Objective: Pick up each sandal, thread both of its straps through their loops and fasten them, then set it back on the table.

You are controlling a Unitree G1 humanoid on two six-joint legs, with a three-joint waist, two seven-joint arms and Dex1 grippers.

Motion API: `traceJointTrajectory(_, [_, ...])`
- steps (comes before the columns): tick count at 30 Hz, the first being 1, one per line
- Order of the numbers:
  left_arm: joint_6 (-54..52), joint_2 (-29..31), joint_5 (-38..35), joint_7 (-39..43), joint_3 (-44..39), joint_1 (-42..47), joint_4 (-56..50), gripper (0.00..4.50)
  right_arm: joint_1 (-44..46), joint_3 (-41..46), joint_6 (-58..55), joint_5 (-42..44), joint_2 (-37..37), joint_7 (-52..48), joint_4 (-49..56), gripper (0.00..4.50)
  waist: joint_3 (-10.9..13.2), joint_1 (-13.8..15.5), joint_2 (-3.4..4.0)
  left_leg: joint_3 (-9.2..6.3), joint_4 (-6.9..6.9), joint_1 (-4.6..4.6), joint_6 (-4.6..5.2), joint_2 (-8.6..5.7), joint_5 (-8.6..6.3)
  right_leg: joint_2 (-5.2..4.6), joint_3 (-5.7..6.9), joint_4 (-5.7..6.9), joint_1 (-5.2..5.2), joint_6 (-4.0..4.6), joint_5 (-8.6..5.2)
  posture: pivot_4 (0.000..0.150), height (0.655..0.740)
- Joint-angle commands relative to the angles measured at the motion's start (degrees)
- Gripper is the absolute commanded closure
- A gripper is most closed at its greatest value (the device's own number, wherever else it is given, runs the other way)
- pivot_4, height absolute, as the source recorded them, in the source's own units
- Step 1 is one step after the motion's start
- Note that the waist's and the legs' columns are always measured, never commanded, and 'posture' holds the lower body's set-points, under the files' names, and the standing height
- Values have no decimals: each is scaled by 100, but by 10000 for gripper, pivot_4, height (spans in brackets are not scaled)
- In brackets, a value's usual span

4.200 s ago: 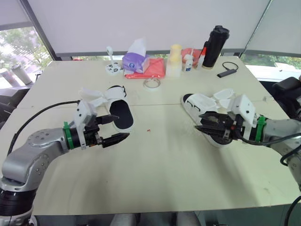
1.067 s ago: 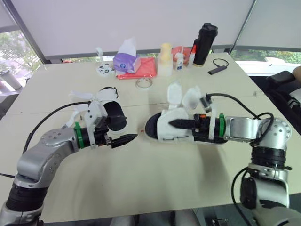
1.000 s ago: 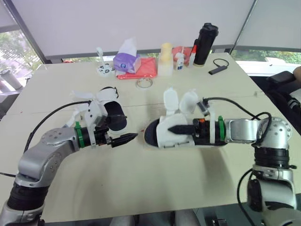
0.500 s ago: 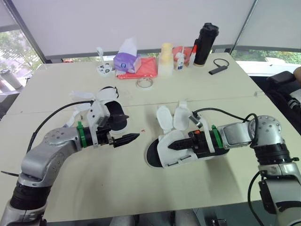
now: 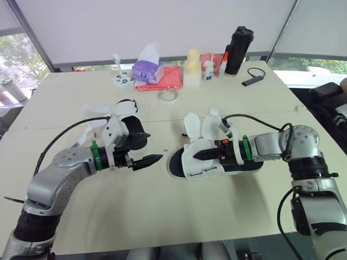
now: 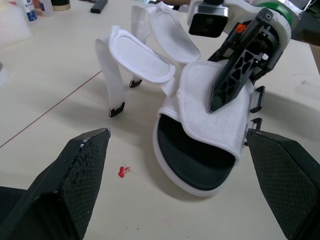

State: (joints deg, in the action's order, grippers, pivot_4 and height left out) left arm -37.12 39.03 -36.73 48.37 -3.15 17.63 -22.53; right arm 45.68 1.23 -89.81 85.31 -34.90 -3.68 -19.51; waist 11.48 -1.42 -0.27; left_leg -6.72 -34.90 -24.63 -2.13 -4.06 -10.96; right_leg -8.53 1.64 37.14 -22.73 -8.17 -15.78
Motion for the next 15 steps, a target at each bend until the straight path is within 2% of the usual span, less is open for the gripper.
traceJointTrajectory(1, [96, -3, 4, 9, -38, 20, -154, 0, 145, 291, -52, -190, 90, -217, 57, 44468, 0, 21, 0, 0, 0, 0, 0, 0, 0, 0, 0, 0, 0, 0, 0, 1500, 7400])
traceJointTrajectory(2, [94, -6, 5, 11, -23, 10, -165, 0, 116, 312, -77, -268, 117, -256, 88, 44468, 0, 30, 0, 0, 0, 0, 0, 0, 0, 1, 0, 1, -1, 0, 0, 1500, 7400])
traceJointTrajectory(5, [139, -7, 77, 51, 96, -15, -191, 0, 4, 386, -195, -457, 183, -388, 240, 34637, 0, 44, 0, 0, -2, 0, 0, 0, 0, 1, 0, 1, 0, 0, 0, 1500, 7400])
traceJointTrajectory(9, [251, 36, 214, 186, 280, -43, -176, 0, -30, 471, -267, -696, 212, -534, 410, 15192, 0, 40, 0, 0, -3, 0, 0, 0, 0, 1, 0, 1, 2, 0, 0, 1500, 7400])
traceJointTrajectory(11, [277, 27, 235, 249, 333, -65, -166, 0, -45, 471, -269, -724, 107, -582, 526, 4010, 0, 41, 0, 0, -3, 0, 0, 0, 0, 1, 0, 1, 1, 0, 0, 1500, 7400])
traceJointTrajectory(12, [299, 30, 255, 278, 362, -78, -162, 0, -55, 481, -269, -741, 46, -613, 584, 279, 0, 46, 0, 0, -2, 0, 0, 0, 0, 1, 0, 1, 1, 0, 0, 1500, 7400])
traceJointTrajectory(15, [357, 28, 311, 342, 422, -94, -143, 0, -106, 501, -269, -787, -149, -774, 838, 279, 0, 55, 0, 0, -3, 0, 0, 0, 0, 0, 0, 0, 2, 0, 0, 1500, 7400])
